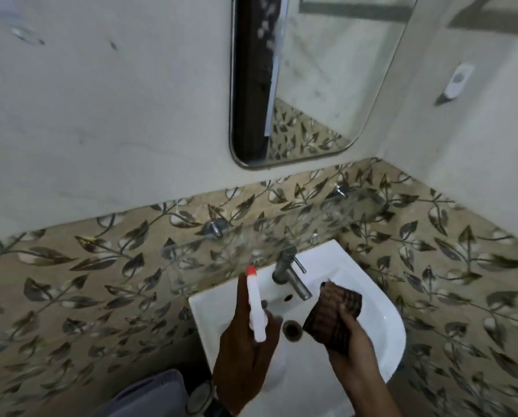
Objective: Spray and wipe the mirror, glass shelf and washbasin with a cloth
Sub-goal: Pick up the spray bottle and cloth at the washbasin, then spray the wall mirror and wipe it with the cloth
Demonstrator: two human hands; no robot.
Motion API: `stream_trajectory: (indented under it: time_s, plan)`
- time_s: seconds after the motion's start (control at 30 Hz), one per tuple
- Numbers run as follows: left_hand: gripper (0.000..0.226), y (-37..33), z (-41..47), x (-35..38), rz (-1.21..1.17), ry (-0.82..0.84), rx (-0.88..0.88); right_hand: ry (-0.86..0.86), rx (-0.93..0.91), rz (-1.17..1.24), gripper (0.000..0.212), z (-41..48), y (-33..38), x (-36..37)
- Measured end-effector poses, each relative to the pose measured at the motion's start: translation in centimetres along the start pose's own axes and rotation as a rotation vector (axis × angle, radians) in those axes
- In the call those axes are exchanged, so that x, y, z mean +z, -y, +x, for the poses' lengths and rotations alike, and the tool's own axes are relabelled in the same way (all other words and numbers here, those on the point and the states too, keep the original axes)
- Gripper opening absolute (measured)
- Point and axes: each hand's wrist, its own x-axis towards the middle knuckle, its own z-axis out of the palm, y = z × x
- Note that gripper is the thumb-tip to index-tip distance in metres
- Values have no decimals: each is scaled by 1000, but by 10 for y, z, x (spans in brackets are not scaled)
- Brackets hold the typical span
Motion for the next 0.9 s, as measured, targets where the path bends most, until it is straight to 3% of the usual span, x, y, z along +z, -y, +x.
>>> stream_trajectory:
  time_s: [0.1,0.2,0.27,0.33,0.37,0.43,0.53,0.6,0.73,0.9]
  plan:
    - [82,-36,31,4,-6,-16,61,68,-174,-16,41,-18,41,28]
    - [73,-93,72,-8,-90,-91,117,204,-299,27,44,-39,88,67]
    - [50,-123,99,-16,-134,-123,62,283,-344,61,50,-58,116,91]
    - [13,-150,119,-23,-237,-149,-8,329,-339,133,51,-79,140,119]
    - [15,-166,125,-27,-275,-123,-30,371,-346,183,49,-91,151,132]
    - [41,-194,133,-32,-324,-83,-32,459,-356,288,44,-110,167,150]
    - [21,-218,145,-37,-526,-62,-144,593,-361,431,38,-127,183,172]
    - [20,-230,151,-41,-589,-57,-203,656,-342,502,36,-135,188,183]
    - [46,-248,160,-45,-504,-36,-123,737,-312,586,40,-139,194,200]
    - [29,-262,170,-49,-405,-37,-35,854,-249,588,62,-138,196,202]
